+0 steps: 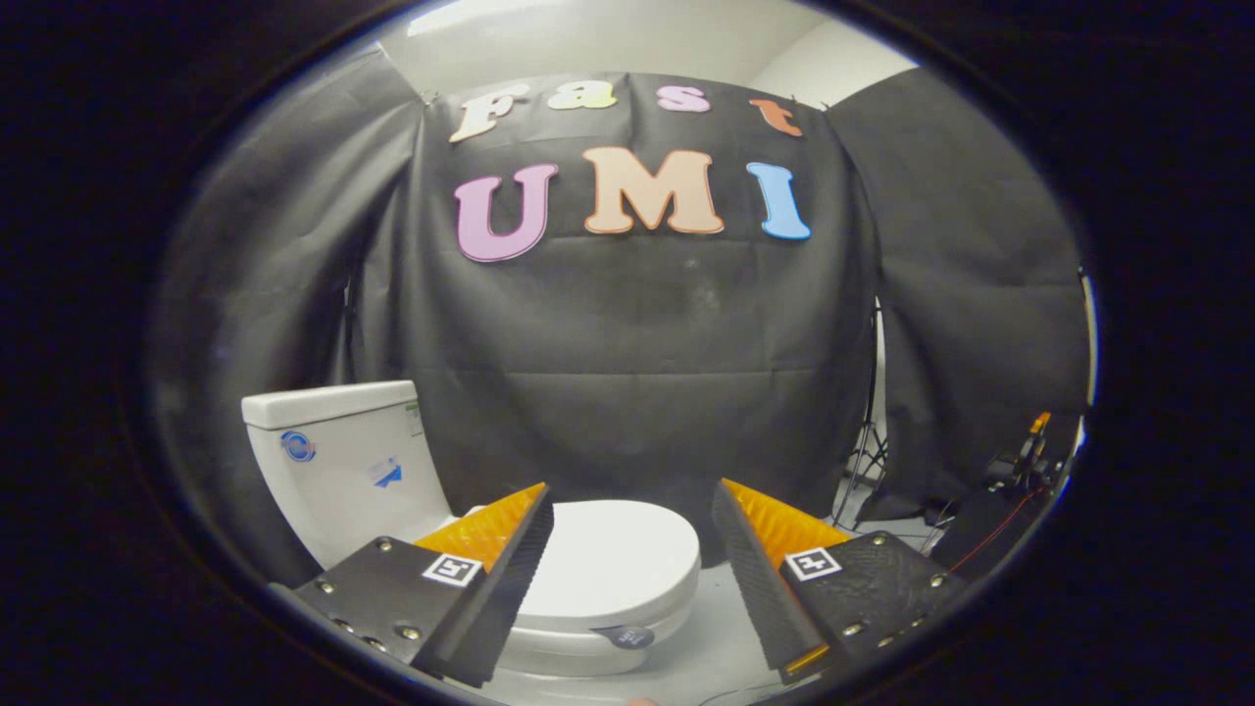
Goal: Open the toilet lid.
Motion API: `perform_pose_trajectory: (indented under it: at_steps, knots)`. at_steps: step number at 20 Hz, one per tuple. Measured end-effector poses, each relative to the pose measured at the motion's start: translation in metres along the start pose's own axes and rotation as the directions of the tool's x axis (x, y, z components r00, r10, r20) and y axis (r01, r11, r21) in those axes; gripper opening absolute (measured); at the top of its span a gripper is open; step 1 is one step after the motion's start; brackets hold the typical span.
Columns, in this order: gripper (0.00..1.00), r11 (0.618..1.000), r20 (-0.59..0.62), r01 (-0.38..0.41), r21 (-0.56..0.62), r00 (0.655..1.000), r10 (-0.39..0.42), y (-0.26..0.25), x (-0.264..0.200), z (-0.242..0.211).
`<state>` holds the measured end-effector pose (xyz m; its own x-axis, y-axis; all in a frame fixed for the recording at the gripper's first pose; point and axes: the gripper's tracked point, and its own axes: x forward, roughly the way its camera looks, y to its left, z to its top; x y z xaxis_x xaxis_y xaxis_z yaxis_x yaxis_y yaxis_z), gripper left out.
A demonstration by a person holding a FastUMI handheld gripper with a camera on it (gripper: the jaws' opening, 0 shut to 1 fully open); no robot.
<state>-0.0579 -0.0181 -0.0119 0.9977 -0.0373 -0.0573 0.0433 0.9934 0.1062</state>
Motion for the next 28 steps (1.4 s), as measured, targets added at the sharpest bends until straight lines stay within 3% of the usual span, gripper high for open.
perform_pose_trajectory:
  at_steps: [10,16,21,28]
  knots:
    - [0.98,0.998,-0.161,-0.068,0.002,0.985,0.067,-0.014,0.037,-0.056]
    - [0.99,0.996,-0.352,-0.036,0.076,0.934,0.060,-0.031,0.047,-0.140]
    - [0.99,0.983,-0.447,0.036,0.181,0.893,0.049,-0.038,0.042,-0.174]
    - [0.97,0.921,-0.558,0.156,0.358,0.826,0.077,-0.047,0.036,-0.214]
